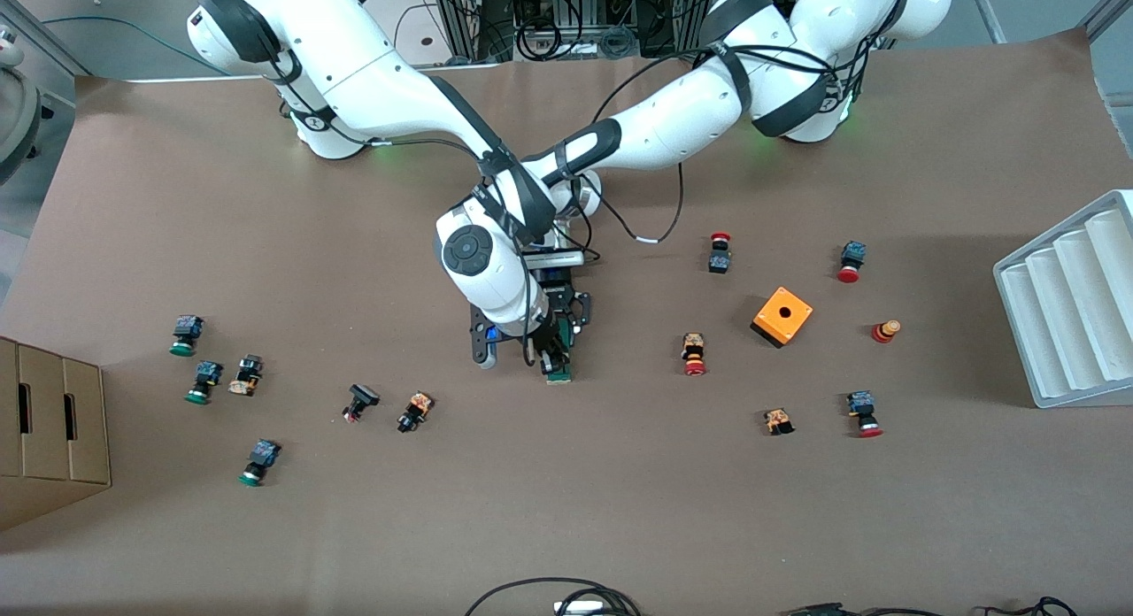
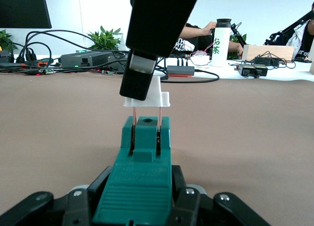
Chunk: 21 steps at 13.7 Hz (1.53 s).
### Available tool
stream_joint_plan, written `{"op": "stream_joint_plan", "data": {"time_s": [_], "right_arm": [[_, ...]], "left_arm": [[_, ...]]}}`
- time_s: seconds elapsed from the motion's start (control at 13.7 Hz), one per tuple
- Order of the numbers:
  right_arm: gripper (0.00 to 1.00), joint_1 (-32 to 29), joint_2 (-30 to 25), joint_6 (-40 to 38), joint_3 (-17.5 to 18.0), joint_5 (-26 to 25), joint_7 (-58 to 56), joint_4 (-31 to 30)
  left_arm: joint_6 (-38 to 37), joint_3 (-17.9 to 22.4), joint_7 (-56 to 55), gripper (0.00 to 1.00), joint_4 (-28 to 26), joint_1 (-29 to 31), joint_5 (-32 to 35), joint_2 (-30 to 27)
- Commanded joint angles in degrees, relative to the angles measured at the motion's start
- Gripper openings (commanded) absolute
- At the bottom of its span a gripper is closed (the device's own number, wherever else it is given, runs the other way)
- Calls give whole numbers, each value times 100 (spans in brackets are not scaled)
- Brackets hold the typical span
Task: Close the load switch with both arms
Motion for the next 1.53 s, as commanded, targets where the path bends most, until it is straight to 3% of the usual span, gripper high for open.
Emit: {"op": "stream_joint_plan", "data": {"time_s": [0.0, 1.46], "right_arm": [[18, -112, 441, 32, -68, 85, -50, 600], [20, -201, 854, 41, -68, 59, -50, 846]], "left_arm": [[15, -35, 73, 46, 161, -103, -26, 116], [15, -35, 73, 47, 178, -111, -35, 116]]}}
